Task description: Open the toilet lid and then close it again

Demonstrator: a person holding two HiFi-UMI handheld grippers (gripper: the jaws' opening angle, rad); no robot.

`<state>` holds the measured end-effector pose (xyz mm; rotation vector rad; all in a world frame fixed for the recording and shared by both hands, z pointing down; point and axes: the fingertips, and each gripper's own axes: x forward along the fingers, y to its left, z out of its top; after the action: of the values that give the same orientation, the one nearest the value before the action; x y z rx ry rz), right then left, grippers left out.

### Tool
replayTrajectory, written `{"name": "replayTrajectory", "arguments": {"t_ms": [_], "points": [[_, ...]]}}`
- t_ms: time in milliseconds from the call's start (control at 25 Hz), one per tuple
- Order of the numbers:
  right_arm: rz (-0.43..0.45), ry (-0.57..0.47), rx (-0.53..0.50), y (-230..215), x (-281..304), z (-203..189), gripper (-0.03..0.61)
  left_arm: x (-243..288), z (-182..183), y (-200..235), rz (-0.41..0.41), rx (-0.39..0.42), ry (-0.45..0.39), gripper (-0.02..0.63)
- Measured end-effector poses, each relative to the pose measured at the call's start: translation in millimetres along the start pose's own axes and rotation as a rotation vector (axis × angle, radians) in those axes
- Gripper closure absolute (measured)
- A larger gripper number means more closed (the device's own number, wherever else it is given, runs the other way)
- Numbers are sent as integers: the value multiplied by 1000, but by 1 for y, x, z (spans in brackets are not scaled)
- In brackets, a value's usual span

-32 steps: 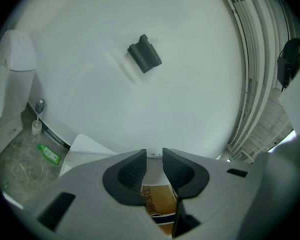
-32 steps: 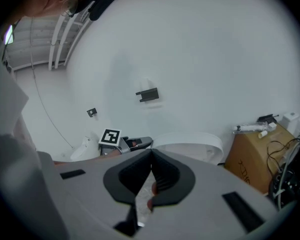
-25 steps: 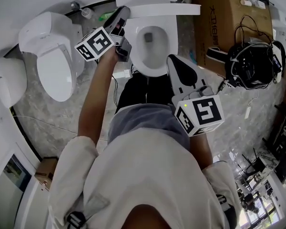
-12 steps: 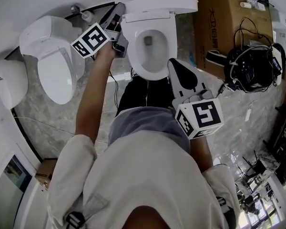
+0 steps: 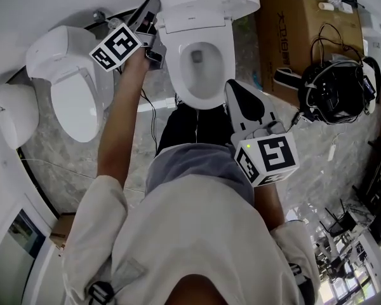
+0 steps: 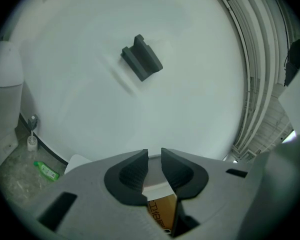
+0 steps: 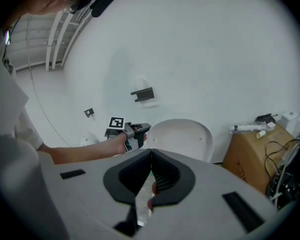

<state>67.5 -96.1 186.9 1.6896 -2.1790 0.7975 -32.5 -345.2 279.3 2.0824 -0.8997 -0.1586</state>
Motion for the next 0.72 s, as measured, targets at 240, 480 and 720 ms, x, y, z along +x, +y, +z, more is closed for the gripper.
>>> {"name": "replayTrajectory", "arguments": {"t_ms": [240, 480, 720], "points": [[-9, 3, 6, -6, 1, 1, 568, 12, 10, 2, 2, 16, -2, 535], [-13, 4, 8, -8, 8, 7, 568, 25, 22, 6, 2, 24, 0, 535], [-18, 7, 14, -11, 12, 8, 568, 36, 30, 9, 4, 43, 4, 535]]}}
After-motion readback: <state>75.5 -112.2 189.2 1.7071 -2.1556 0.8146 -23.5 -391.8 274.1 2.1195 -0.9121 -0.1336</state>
